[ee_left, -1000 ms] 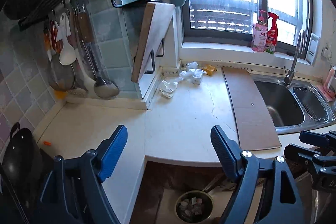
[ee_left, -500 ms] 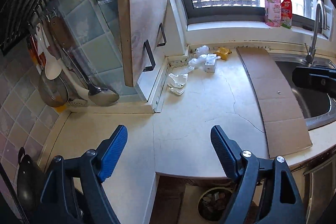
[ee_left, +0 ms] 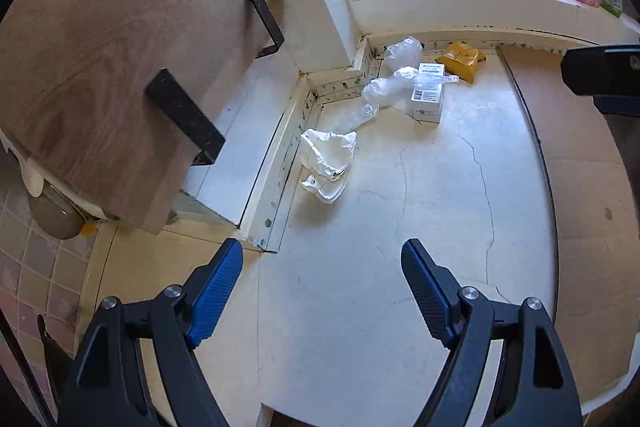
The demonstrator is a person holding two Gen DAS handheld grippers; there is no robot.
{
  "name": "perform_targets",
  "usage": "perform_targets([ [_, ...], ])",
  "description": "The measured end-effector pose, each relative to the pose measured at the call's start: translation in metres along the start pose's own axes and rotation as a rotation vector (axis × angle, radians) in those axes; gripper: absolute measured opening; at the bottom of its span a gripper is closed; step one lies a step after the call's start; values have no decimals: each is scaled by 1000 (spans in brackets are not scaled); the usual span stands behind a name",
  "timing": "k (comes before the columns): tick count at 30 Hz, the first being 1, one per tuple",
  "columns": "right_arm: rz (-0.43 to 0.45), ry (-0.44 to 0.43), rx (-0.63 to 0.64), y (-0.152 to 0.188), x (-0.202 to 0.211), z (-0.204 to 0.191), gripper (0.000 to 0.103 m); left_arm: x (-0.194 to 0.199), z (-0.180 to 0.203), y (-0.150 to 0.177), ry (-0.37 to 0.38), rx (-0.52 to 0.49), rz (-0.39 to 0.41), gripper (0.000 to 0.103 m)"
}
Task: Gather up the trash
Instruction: 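Raise both tools back up toward the remaining counter trash, then grasp the crumpled white tissue with the left tool while the right tool grasps the white box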
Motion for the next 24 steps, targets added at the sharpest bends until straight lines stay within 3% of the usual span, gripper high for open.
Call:
perform_targets([
  [9,-100,-18,-161,-75,-101,49,63,-77,8,-56,-72,39,-108,80],
  [15,-166,69,-111,-87,-159,55,63,-124,1,-67,-88,115,-186,80],
  [24,-178,133,-32,-92,-201,44,63,-166,-8,-74,-86,201,-233,80],
])
Point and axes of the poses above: each gripper's, at about its wrist camera, not at the fingertips, and x roughly against the way its jaws point, z to its right, y to its underside, the point moved 8 cm from there along -x, roughly the way its jaws point, and after that the axes turned 6 degrees about -z, right-handed, at the moved point
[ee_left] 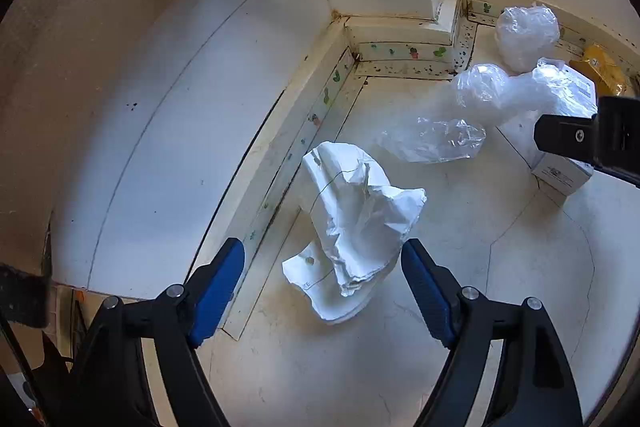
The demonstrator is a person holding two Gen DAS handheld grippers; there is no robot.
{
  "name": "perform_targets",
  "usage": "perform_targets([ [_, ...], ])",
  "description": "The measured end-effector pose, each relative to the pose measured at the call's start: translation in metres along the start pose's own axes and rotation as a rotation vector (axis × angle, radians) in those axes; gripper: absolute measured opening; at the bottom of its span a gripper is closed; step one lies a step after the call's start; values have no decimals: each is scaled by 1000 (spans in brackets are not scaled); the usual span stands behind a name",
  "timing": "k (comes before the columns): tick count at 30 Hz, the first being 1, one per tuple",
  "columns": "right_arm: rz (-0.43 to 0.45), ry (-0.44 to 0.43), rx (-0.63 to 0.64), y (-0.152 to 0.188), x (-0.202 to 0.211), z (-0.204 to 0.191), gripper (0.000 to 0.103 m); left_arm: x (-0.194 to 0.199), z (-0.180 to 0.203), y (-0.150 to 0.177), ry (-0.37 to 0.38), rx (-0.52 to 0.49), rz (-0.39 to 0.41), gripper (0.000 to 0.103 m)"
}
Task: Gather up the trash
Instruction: 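Grasp the crumpled white tissue with the left tool while the right tool grasps the white box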
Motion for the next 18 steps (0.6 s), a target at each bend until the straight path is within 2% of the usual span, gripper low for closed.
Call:
perform_targets([
  [2,-3,8,1,0,-5,1,63,-6,3,-2,9,2,-11,73],
  [3,-1,8,-9,1,-6,5,61,-10,5,-5,22,4,-17,65],
  [4,13,1,-13,0,-5,7,53,-14,7,-7,40,7,-24,56],
  [5,15,-13,-15,1,-4,10,51,-16,9,-6,52,8,-28,52],
  [7,18,-20,-29,4,2,15,46,-19,12,-4,52,6,-31,28],
  [13,29,-60,-44,25,29,35,44,-12,16,11,72,14,25,21],
  [18,22,-130,-95,49,51,51,43,6,12,36,128,34,33,20],
])
Point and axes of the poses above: each gripper's, at about its wrist camera, not at the fingertips, and x roughly against the way its jaws point, z to its right, y to its underside, the point moved 8 cm from there along -x, roughly the way its jaws point, and after that the axes turned 6 degrees about -z, right-handed, at the moved point
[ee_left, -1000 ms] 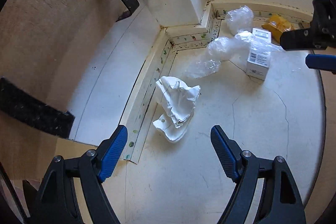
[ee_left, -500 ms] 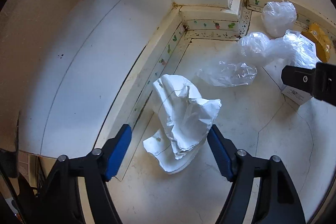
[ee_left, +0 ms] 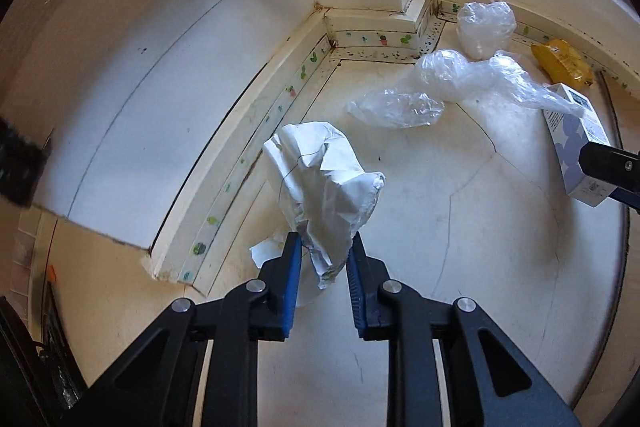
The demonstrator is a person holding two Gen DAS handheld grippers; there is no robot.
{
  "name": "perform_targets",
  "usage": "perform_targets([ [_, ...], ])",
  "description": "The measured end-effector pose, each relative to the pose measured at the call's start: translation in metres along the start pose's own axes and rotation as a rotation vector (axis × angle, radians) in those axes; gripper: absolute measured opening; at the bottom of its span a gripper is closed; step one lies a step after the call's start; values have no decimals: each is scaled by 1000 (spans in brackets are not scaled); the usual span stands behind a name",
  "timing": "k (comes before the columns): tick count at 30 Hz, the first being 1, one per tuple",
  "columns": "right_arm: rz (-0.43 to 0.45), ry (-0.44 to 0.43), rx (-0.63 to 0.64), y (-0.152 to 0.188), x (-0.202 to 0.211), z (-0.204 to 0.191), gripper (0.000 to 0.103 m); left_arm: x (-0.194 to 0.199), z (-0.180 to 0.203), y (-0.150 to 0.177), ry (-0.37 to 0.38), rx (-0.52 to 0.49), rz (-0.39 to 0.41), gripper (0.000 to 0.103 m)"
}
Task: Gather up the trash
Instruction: 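Grasp the crumpled white tissue with the left tool while the right tool grasps the white box, then carry the tissue and white box down over the bin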
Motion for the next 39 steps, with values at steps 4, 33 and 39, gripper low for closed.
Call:
perform_targets([
  [4,6,-45,-6,24,19,1,42,21,-3,32,51,-5,3,19],
  [33,179,-19,-47,288,109,-96,40,140,-90,214,332,-192,146,18],
  [39,164,37,20,346,122,-116,40,142,-84,255,359,-236,139,18],
])
Point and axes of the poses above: each gripper's, at about its wrist camera, not at the fingertips, and x roughly against the way its jaws point, z to its right, y to its underside, the point moved 8 cm from there along -x, roughly the way its jaws point, and after that the axes turned 6 degrees about -z, right-handed, at the moved point
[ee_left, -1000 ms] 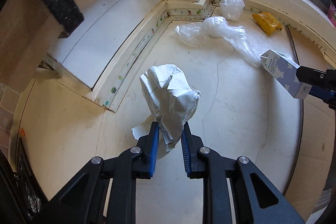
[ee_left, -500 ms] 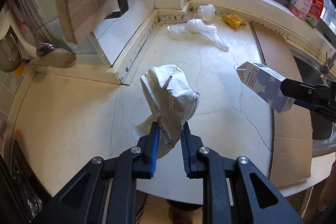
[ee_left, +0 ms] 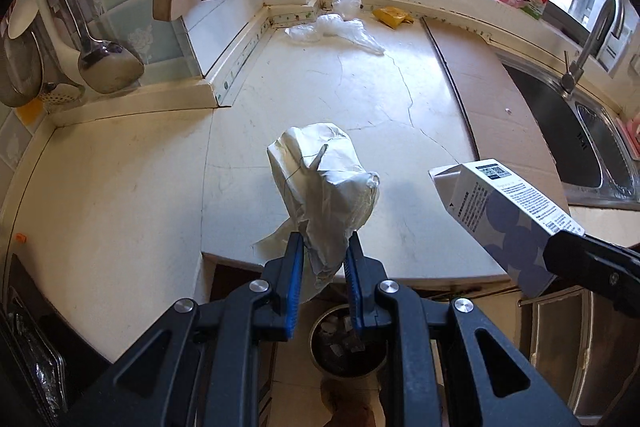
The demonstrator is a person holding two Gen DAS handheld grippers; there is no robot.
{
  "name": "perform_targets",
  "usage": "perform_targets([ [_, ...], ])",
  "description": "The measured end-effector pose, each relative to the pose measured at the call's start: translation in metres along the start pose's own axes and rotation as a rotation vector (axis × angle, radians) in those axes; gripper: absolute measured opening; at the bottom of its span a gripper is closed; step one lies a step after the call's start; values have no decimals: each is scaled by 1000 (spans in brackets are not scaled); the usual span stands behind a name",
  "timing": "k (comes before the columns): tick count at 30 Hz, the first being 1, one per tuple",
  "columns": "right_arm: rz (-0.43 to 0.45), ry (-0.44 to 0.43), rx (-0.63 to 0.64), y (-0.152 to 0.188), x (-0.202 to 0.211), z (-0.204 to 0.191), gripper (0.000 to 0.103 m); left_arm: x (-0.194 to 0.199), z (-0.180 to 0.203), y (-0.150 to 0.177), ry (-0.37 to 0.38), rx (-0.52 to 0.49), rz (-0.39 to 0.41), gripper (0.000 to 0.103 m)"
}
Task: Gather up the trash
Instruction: 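Carry the tissue and white box down over the bin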
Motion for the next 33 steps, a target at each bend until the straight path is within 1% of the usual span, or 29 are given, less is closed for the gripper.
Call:
perform_targets([
  [4,-4,18,50,24,11,-6,40,1,7,25,7,12,-21,18],
  [9,-37,14,90,46,15,-2,40,7,16,59,-20,23,-34,18],
  [12,-76,3,109,63,13,4,40,7,23,91,-39,41,-69,18],
  [17,-169,-6,130,106,-1,26,40,-10,39,144,-58,69,-145,18],
  [19,-204,-8,132,126,-13,37,40,-23,45,164,-79,74,-161,18],
  [22,-243,9,132,150,-38,56,40,-51,48,190,-84,101,-197,18],
  [27,-311,37,95,184,-94,93,40,-104,38,223,-85,173,-247,18],
  [30,-341,53,74,198,-130,114,40,-137,31,239,-52,203,-258,18],
  [33,-356,71,45,205,-160,132,40,-170,28,254,16,222,-287,18],
])
Point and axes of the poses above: each gripper's, at about its wrist camera, not at the fingertips, and x roughly against the way its jaws point, z to its right, y to its underside, the point moved 8 cm from there along -x, roughly the way its jaws point, and after that the axes turned 6 degrees about -z, right-handed, at the moved point
